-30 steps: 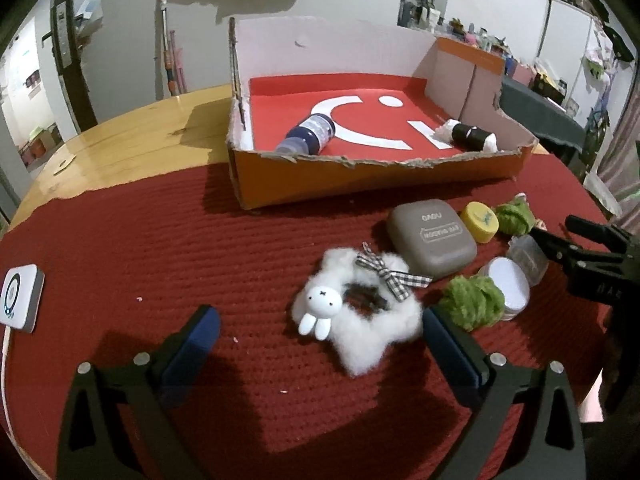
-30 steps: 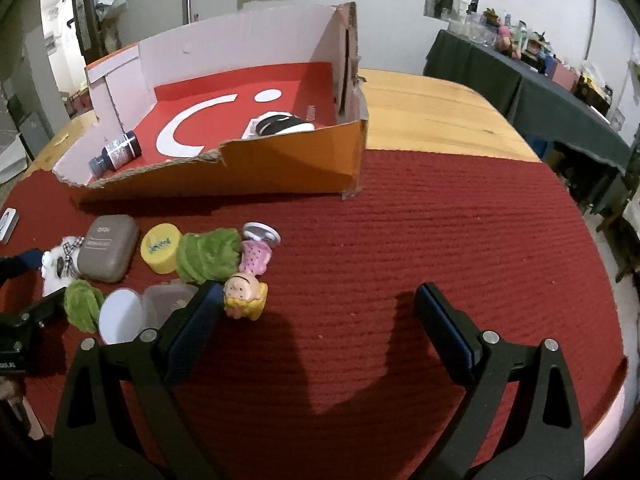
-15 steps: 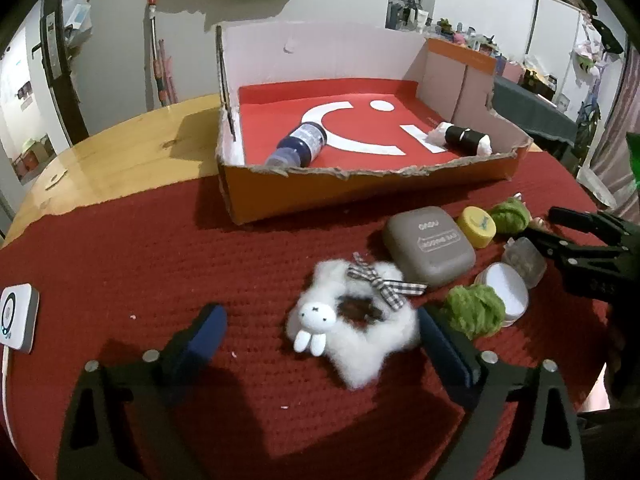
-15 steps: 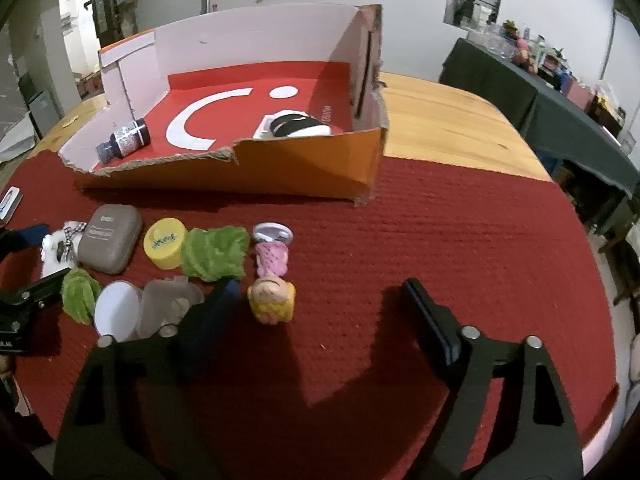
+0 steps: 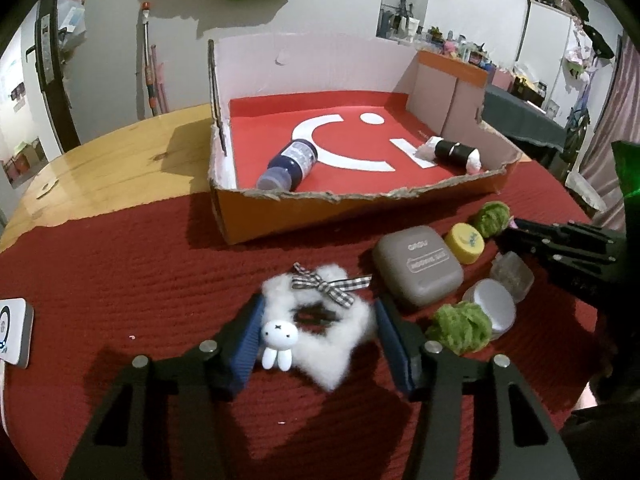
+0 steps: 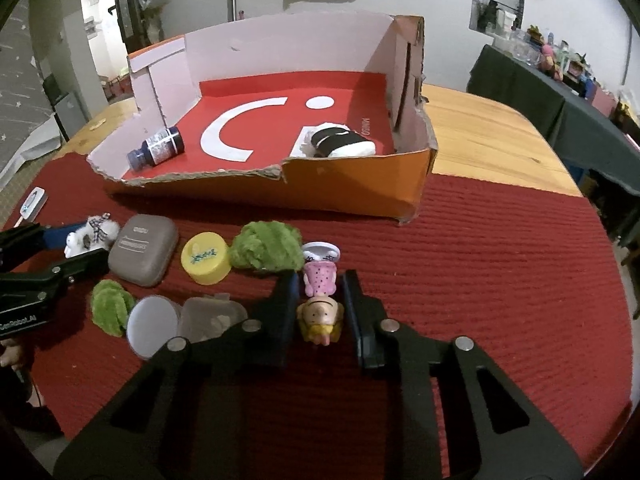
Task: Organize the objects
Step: 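Grasp the white plush bunny with the left tool while the right tool grasps the doll figure, then carry the plush bunny and the doll figure with both tools into the box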
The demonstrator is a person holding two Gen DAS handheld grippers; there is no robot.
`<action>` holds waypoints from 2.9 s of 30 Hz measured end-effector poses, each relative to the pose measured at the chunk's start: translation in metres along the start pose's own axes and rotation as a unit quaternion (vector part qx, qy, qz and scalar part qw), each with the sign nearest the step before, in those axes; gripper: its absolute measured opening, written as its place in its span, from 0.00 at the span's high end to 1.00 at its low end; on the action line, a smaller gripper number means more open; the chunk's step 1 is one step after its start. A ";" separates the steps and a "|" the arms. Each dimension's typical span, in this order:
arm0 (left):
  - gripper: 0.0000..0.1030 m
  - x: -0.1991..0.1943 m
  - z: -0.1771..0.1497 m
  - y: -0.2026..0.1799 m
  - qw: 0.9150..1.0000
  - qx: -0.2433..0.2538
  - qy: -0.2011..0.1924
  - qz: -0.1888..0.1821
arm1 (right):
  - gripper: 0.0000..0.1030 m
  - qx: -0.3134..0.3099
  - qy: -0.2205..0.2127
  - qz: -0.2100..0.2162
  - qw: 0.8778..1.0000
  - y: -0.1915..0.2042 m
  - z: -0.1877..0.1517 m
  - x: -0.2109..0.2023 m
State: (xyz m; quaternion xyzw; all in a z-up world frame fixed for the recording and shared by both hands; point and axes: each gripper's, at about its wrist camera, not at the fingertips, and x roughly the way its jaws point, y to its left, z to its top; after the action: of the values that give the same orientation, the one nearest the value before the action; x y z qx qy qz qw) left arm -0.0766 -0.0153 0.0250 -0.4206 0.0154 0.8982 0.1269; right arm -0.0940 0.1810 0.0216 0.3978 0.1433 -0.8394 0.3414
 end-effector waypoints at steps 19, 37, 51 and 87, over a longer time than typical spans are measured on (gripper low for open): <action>0.45 -0.023 0.013 -0.007 0.999 0.017 -0.040 0.000 | 0.80 -0.004 -0.038 0.027 0.999 0.002 0.014 -0.028; 0.45 -0.041 0.025 -0.015 0.997 0.028 -0.070 -0.007 | 0.80 -0.012 -0.066 0.045 0.997 0.004 0.023 -0.047; 0.45 -0.027 0.056 -0.023 0.996 0.045 -0.062 -0.049 | 0.79 -0.031 -0.077 0.081 0.993 0.013 0.054 -0.046; 0.45 0.077 0.109 -0.033 0.983 0.126 0.083 -0.106 | 0.79 -0.101 0.090 0.109 0.985 0.030 0.099 0.066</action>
State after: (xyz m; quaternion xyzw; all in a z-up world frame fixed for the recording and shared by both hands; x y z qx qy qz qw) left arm -0.1978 0.0478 0.0394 -0.4737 0.0946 0.8325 0.2714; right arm -0.1594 0.0779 0.0361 0.4481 0.2136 -0.7392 0.4551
